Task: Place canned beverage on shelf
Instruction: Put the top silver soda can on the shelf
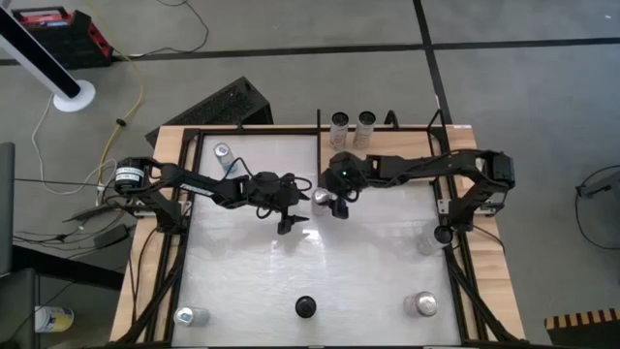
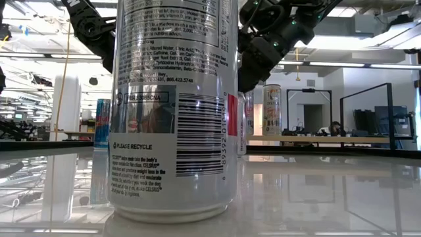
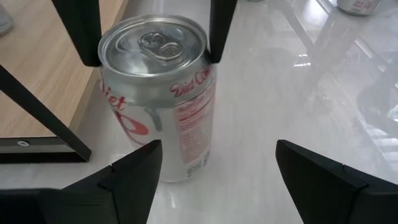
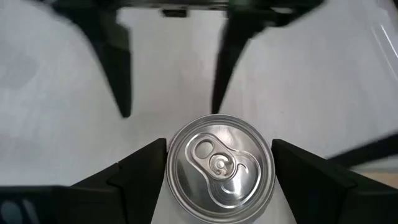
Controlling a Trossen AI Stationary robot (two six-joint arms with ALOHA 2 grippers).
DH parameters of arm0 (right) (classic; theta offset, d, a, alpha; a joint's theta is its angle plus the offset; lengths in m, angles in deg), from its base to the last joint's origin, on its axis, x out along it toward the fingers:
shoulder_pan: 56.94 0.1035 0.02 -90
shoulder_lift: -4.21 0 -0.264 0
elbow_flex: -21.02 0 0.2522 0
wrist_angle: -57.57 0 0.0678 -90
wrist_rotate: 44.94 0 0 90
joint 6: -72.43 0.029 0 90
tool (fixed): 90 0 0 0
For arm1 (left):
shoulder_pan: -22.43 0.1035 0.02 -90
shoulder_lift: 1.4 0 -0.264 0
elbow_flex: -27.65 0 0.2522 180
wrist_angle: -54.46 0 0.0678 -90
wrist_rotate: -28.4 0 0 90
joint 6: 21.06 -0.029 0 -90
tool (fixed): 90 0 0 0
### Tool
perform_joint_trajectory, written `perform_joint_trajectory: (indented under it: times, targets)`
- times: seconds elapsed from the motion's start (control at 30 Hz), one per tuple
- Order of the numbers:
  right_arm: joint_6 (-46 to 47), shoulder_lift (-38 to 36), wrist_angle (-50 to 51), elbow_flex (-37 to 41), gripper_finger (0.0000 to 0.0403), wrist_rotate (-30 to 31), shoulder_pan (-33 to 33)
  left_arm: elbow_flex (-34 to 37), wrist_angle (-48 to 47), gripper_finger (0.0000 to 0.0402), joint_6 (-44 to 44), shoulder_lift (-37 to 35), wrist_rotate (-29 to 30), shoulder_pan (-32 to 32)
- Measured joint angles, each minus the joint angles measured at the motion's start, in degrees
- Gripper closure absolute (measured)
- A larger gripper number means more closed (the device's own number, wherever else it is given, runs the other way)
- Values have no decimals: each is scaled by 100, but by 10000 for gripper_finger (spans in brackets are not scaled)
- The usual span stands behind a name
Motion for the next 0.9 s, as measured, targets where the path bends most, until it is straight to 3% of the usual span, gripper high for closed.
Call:
perform_joint_trajectory:
  times: [0.33,0.53,0.73,0.9]
  targets:
    - [1950,58,-163,3,92,1204,344,0,62,104,567,3,821,-2]
    - [2313,70,-283,12,92,1745,465,-2,697,104,876,330,1206,-182]
    - [2345,70,-345,15,93,1788,438,-3,1309,104,954,832,2060,-307]
    - [2343,70,-448,15,93,1793,440,-15,1805,104,1237,994,2100,-293]
